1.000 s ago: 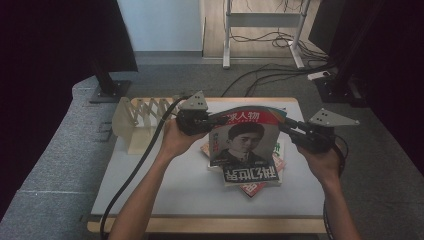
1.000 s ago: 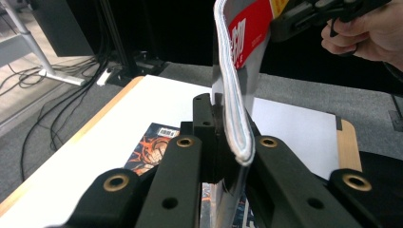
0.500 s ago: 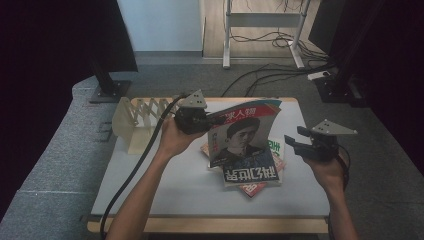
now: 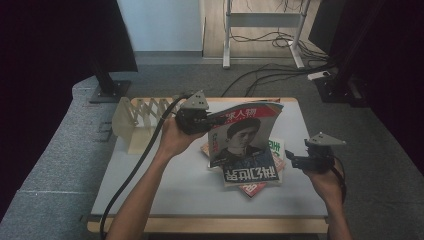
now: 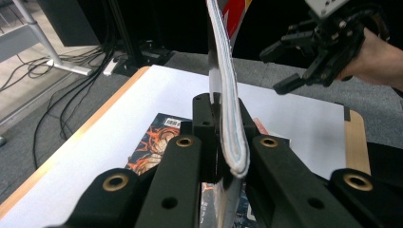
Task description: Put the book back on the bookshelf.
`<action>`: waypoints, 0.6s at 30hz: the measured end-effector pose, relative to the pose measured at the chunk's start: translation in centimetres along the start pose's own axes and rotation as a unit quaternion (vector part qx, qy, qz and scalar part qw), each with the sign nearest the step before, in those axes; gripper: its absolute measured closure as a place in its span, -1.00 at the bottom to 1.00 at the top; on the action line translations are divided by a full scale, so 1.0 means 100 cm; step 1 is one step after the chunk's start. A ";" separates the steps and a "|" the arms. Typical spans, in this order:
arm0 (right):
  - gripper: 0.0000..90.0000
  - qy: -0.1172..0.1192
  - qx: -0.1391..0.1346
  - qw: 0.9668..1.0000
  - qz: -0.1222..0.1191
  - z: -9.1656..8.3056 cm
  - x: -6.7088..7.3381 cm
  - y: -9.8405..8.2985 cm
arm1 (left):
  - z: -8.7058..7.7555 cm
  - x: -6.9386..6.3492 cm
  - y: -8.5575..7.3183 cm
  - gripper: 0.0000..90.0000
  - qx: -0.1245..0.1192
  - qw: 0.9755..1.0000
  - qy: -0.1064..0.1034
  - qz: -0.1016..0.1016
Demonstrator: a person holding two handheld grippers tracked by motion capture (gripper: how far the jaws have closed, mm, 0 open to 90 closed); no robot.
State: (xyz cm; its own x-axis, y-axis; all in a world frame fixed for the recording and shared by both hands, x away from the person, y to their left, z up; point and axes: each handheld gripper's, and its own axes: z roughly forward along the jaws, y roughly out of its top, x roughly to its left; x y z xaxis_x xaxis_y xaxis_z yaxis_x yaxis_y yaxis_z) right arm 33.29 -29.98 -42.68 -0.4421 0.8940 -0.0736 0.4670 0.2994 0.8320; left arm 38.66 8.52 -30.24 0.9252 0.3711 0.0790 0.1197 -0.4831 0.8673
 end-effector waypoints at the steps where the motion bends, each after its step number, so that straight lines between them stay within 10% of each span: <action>1: -0.67 -0.001 0.005 1.000 0.002 0.002 0.000 -0.003 | 0.000 0.000 0.000 0.90 0.000 1.000 0.000 0.000; 18: -0.72 -0.017 0.064 0.997 0.038 0.030 -0.005 -0.060 | 0.001 0.003 0.001 0.91 0.000 1.000 0.002 -0.023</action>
State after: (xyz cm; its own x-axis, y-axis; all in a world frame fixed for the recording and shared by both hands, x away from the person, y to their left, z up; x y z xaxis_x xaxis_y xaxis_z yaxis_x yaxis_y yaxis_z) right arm 33.04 -31.18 -49.26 -0.3760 0.9260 -0.0333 0.5926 0.2679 0.7596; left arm 39.00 8.50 -30.16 0.9175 0.3957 0.0411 0.1622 -0.4664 0.8696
